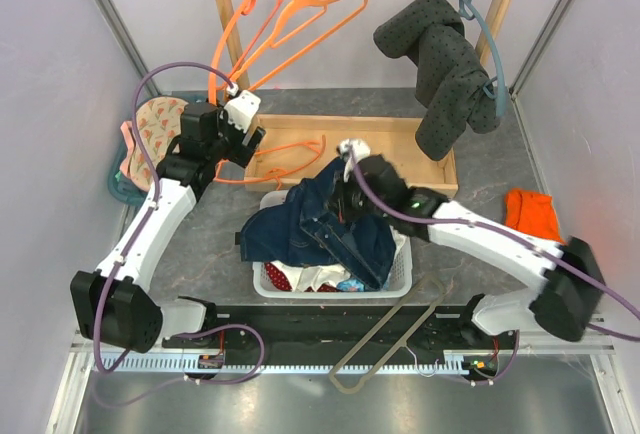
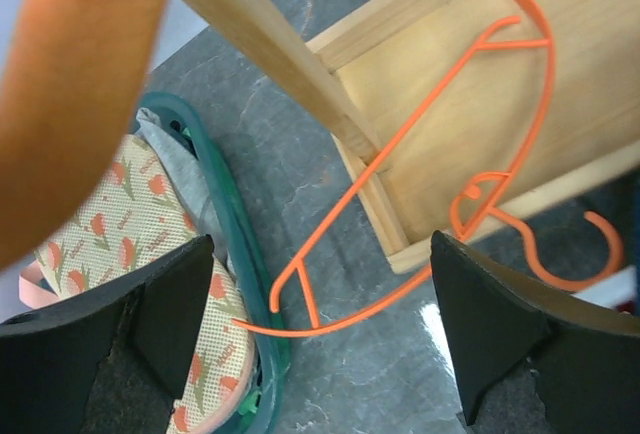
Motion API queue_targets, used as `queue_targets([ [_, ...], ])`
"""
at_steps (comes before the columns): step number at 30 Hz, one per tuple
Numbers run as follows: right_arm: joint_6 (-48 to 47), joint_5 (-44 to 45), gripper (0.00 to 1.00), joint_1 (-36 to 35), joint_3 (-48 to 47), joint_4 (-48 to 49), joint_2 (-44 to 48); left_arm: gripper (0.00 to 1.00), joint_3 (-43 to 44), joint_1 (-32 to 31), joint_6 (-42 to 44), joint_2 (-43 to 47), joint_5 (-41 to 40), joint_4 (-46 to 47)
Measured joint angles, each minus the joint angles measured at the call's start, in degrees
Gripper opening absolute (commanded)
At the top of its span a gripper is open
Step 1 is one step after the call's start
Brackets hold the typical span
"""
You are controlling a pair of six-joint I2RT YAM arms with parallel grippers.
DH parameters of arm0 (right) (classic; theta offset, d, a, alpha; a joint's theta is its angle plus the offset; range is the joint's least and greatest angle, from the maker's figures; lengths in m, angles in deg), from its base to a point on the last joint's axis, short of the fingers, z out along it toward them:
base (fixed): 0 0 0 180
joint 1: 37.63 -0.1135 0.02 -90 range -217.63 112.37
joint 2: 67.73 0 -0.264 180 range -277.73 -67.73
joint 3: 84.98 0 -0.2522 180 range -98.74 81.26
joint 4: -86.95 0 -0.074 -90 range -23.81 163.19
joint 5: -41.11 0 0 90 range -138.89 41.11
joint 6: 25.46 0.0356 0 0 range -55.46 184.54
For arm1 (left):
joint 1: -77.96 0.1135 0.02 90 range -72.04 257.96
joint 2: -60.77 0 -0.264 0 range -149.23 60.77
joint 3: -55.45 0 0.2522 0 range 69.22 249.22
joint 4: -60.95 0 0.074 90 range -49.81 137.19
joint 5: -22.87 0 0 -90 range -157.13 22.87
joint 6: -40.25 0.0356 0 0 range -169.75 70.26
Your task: Remove the skirt from the hanger
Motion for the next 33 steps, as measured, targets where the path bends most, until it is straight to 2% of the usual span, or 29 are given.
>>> queue_targets([
  [3, 2.56, 0.11, 0.0, 0.59, 9.9, 1.27, -6.23, 0.95, -0.02, 1.31, 1.31, -1.36, 0.59, 1.42],
  [5, 4.13, 0.09, 0.0, 0.87, 13.09, 2.58, -8.24, 0.95, -0.31, 1.66, 2.69, -2.32, 0.87, 2.38],
  [14, 8.9, -1.95, 0.0, 1.42, 17.16, 12.41, -12.22, 0.96, -7.72, 2.67, 16.22, -2.93, 6.47, 2.27],
  [20, 10.16, -3.13, 0.0, 2.16, 17.29, 14.67, -14.32, 0.96, -9.94, 4.94, 24.55, -1.77, 10.49, -1.11],
  [27, 10.34, -3.5, 0.0, 2.23, 20.61, 19.08, -12.76, 0.95, -14.4, 6.16, 30.77, -1.22, 11.08, 1.77],
  [33, 9.42, -3.32, 0.0, 2.32, 27.36, 21.75, -5.7, 0.95, -17.97, 7.17, 33.97, -3.3, 10.86, 5.46],
])
